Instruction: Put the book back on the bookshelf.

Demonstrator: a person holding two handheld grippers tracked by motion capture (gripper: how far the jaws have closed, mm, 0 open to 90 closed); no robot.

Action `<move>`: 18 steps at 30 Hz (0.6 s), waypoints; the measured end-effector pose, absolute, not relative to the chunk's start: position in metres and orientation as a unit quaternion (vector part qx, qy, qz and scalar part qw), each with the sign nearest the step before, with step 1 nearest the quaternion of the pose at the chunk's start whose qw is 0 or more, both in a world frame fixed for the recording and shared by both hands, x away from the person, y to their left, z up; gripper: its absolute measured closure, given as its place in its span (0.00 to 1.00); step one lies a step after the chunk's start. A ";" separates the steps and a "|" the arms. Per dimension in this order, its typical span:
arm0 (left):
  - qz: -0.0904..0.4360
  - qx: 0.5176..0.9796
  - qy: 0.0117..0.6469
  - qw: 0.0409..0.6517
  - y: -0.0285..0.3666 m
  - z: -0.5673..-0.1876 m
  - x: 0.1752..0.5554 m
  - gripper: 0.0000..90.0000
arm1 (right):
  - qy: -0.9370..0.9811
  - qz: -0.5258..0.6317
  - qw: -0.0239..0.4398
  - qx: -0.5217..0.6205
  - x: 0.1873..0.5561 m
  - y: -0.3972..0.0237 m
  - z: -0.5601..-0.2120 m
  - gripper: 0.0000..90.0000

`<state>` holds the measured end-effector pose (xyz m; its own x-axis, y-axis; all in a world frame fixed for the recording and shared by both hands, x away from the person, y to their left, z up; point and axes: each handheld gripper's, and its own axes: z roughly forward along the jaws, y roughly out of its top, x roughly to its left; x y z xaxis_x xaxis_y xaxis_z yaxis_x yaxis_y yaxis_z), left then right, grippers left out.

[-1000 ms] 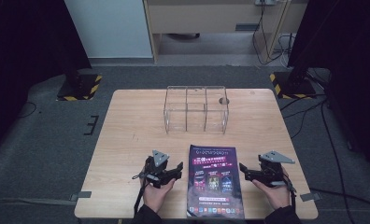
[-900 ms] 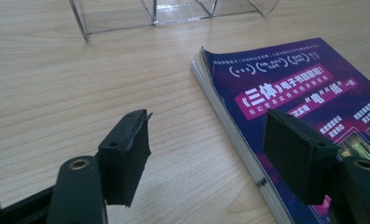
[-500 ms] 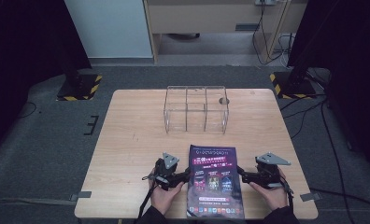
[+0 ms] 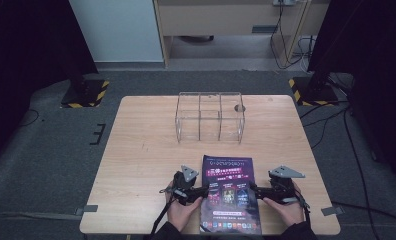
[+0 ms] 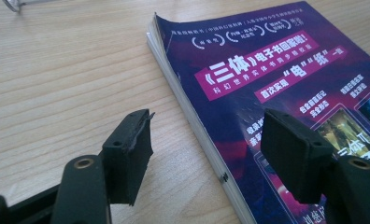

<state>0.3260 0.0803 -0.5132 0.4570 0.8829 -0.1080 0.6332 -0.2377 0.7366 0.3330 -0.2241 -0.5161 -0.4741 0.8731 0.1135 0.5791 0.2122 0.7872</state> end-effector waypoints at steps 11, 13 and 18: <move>0.158 0.779 0.487 0.361 0.070 -0.522 0.328 0.37 | 0.768 0.398 0.163 0.475 0.333 -0.217 -0.522 0.14; 0.158 0.780 0.487 0.359 0.069 -0.524 0.328 0.37 | 0.771 0.396 0.159 0.472 0.334 -0.215 -0.524 0.15; 0.149 0.780 0.487 0.363 0.065 -0.525 0.330 0.37 | 0.777 0.392 0.151 0.469 0.334 -0.211 -0.528 0.16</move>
<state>0.3297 0.0653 -0.5254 0.4806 0.8683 -0.1224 0.6523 -0.2607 0.7117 0.3339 -0.2110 -0.5282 -0.5149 0.8468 0.1336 0.6103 0.2526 0.7508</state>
